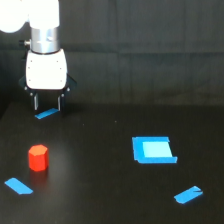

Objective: Pick up the red object from the table

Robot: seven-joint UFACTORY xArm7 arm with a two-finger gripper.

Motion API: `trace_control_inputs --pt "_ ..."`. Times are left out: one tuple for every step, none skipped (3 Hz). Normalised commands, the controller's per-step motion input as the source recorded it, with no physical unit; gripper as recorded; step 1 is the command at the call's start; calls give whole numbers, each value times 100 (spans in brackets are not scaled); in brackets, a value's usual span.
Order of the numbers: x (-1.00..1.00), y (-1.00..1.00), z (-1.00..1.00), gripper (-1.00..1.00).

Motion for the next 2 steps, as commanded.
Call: trace_control_inputs --pt "25 -62 1 95" --pt "7 -50 16 94"
